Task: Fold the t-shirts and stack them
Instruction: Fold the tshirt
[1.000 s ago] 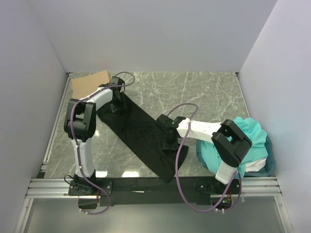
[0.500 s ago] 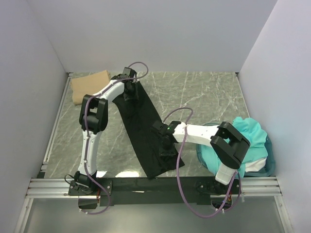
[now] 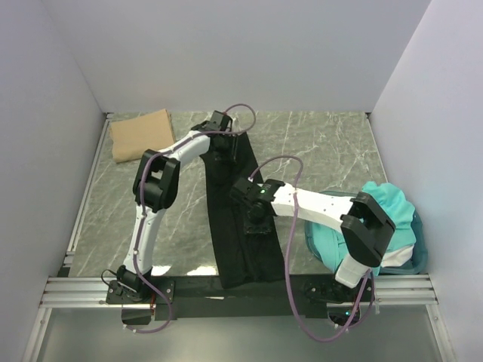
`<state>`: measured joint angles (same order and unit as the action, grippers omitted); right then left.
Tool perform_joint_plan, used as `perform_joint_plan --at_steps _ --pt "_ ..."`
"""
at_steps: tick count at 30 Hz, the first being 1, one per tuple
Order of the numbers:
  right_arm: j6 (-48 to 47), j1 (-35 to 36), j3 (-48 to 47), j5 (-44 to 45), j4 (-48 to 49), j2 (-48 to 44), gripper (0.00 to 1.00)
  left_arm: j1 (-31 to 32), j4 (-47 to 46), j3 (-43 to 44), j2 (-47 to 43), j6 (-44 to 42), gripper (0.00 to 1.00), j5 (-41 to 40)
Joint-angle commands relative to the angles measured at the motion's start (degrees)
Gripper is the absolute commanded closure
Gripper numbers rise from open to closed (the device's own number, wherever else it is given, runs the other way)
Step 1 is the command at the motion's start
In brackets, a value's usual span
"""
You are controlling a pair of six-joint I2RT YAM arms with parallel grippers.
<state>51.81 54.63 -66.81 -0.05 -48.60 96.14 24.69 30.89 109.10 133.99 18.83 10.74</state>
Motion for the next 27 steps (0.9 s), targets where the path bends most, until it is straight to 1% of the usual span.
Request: perform_joint_plan --at_steps 1,5,7,11,15,19,20,27 --pt "-1.27 0.21 0.08 3.66 -0.02 -4.02 0.71 1.77 4.26 -1.53 -1.01 -0.37 0.59 1.74" --pt "-2.68 0.30 4.40 2.43 4.64 -3.85 0.71 1.68 8.38 1.20 -2.85 0.07 0.60 -0.98" --pt "-2.77 0.39 5.54 1.82 5.79 -4.20 0.71 1.42 8.65 1.29 -4.00 0.42 0.61 -1.86" --pt "-3.64 0.21 6.69 1.46 8.08 -4.82 0.71 0.02 9.62 0.15 -6.28 3.39 0.61 -1.60" --pt "-4.09 0.30 7.48 0.50 9.13 -4.20 0.71 -1.31 9.19 -2.83 -7.08 6.57 0.62 -0.55" --pt "-4.53 0.30 8.27 0.23 10.28 -3.33 0.71 -2.01 9.79 -3.63 -6.03 8.06 0.62 -1.07" --pt "-4.70 0.39 8.27 -1.07 10.63 -3.06 0.71 -2.36 9.80 -3.72 -5.33 8.33 0.62 -0.99" --pt "-5.40 0.30 7.22 -2.40 11.16 -0.25 0.71 -4.03 9.27 -2.67 -1.81 8.33 0.63 -0.64"
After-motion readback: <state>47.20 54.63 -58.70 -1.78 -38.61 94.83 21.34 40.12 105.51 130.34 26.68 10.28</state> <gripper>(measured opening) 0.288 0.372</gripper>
